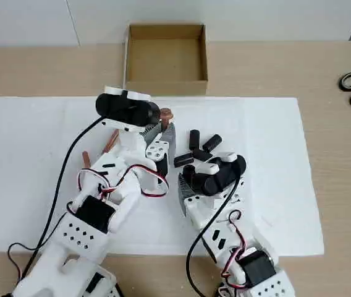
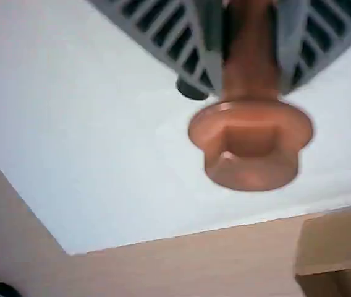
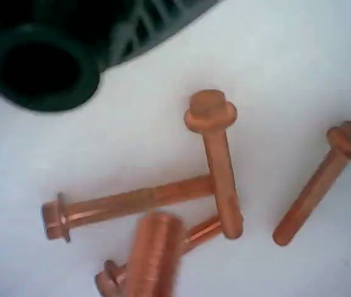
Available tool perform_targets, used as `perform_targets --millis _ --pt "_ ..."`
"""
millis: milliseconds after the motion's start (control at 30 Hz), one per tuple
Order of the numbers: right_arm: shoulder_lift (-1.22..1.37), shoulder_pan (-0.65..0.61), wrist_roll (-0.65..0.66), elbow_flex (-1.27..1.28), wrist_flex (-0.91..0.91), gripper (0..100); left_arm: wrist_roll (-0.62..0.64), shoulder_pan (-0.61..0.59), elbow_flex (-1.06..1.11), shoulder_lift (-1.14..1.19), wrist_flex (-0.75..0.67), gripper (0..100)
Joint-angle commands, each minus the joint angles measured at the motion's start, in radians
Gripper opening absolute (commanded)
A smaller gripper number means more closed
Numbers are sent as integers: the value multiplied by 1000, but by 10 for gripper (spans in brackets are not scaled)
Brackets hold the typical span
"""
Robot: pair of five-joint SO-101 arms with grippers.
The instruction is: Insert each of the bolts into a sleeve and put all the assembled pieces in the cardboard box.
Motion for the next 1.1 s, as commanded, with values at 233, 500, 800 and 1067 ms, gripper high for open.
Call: perform_targets --millis 233,500,800,1067 --pt "-16 -7 -8 -6 -27 4 3 92 -10 -28 -35 6" --pt "-16 -7 -8 -5 -27 4 3 86 -8 -107 -92 6" --pt "-16 -7 -9 -5 -27 4 3 117 50 -126 -137 6" --pt "-16 -7 -6 -9 -25 4 2 130 262 -130 -446 6"
